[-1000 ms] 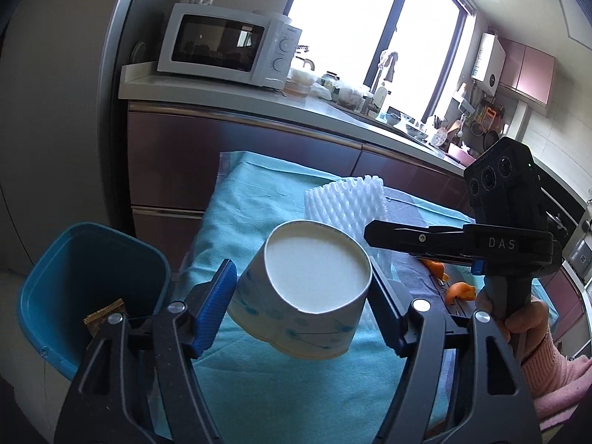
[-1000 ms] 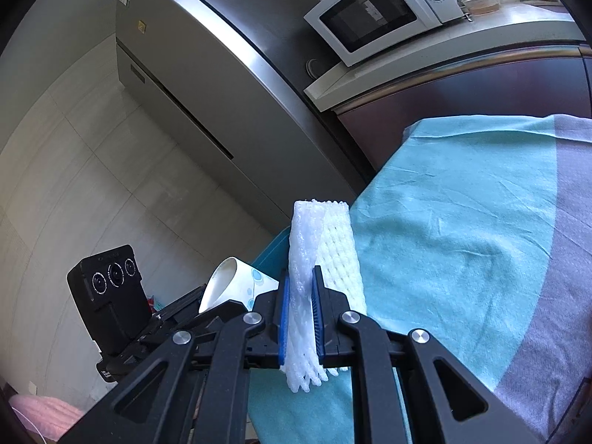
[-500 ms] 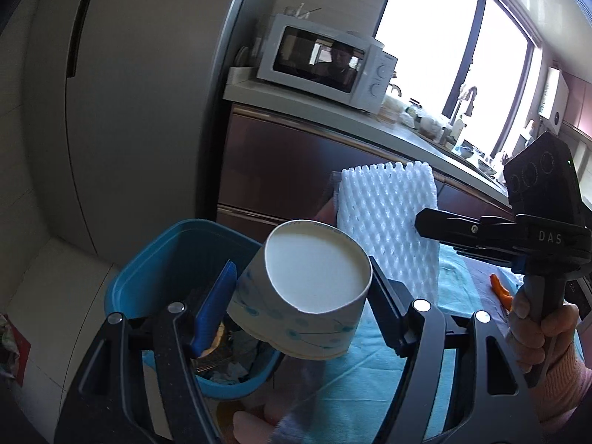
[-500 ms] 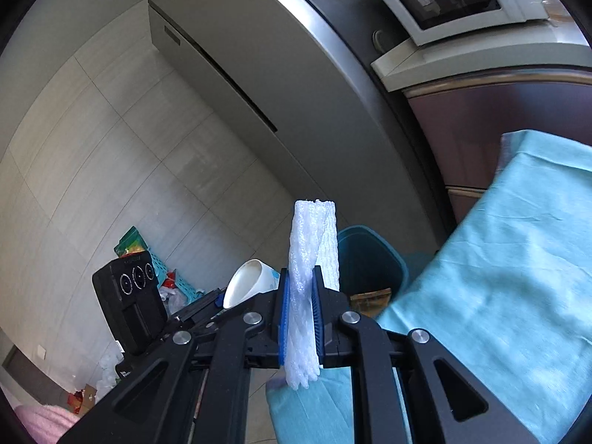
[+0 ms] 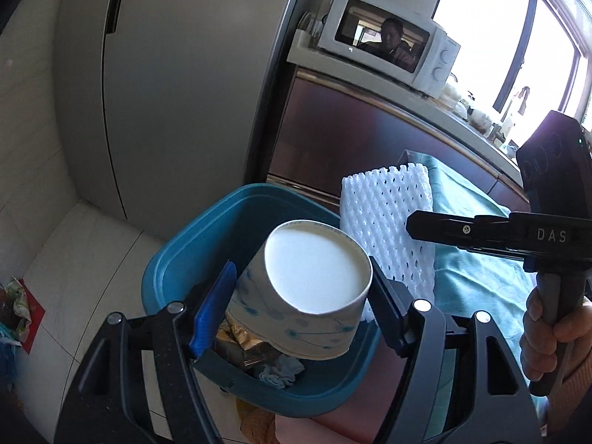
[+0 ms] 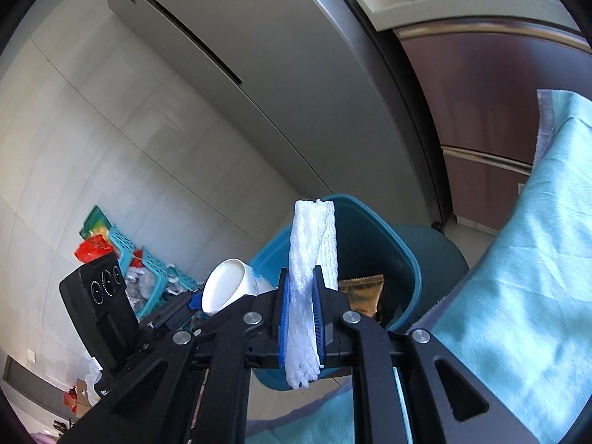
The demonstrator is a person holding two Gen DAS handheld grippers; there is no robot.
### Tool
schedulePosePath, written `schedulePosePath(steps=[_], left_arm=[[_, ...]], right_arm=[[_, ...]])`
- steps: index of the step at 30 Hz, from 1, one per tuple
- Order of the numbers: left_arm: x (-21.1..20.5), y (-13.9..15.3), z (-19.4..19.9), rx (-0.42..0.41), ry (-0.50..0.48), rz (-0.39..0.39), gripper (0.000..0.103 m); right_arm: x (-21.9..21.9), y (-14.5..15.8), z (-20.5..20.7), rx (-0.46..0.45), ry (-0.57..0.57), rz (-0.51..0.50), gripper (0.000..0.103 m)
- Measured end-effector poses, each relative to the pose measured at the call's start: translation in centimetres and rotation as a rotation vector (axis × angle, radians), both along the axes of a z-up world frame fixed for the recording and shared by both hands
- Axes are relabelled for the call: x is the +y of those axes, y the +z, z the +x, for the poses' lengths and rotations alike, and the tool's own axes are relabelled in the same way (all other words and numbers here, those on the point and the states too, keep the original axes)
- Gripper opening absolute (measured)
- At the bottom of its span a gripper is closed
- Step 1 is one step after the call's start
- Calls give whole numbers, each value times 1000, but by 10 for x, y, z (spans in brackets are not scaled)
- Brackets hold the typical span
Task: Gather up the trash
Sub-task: 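Open both grippers to drop the cup and foam net into the bin, then return both tools to the table toward the orange peels and foam net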
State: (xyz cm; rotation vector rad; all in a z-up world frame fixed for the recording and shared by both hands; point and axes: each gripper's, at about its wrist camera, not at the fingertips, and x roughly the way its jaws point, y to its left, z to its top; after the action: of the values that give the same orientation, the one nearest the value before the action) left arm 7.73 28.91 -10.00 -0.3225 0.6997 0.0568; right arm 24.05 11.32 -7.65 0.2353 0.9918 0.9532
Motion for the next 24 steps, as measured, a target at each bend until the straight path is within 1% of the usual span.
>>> schedulePosePath(steps=[2,6,7,9,13,15,16,17,18,19,20,22,24], left_arm=[[2,-6,3,13,3,-4,69],[3,-17,12,43,9,-15,70],[3,-19,14,52,8,-20,71],[1,-24,14,64,13,-21,75],[-1,-29,17,72,21,-17,83],[-3,-28,16,71,29,-9,85],[-5,-27,14,68,31,-6,89],[-6,-25,13,62,38,0,92],[-7,-23,11,54,50,8,98],[-8,-21,8,48,60,16,97],[-9,-19,7,44,64,19,97],[-11,-15,3,42,80,26,97],[-12,-12,-3,40,97,31,97]], right_arm=[[7,-4,3,8,-2,-24,12],[13,-11,11,24,-20,-58,15],[14,-13,12,28,-23,-64,16],[14,-16,13,30,-35,-78,24],[11,-18,10,25,-37,-84,24],[8,-15,8,3,-42,-85,28],[5,-13,5,-10,-45,-84,30],[1,-10,3,-25,-49,-82,38],[-4,-7,1,-47,-60,-78,50],[-8,-4,-1,-69,-72,-74,56],[-13,-1,-4,-85,-78,-70,61],[-23,5,-9,-113,-87,-65,64],[-36,13,-18,-160,-110,-58,74]])
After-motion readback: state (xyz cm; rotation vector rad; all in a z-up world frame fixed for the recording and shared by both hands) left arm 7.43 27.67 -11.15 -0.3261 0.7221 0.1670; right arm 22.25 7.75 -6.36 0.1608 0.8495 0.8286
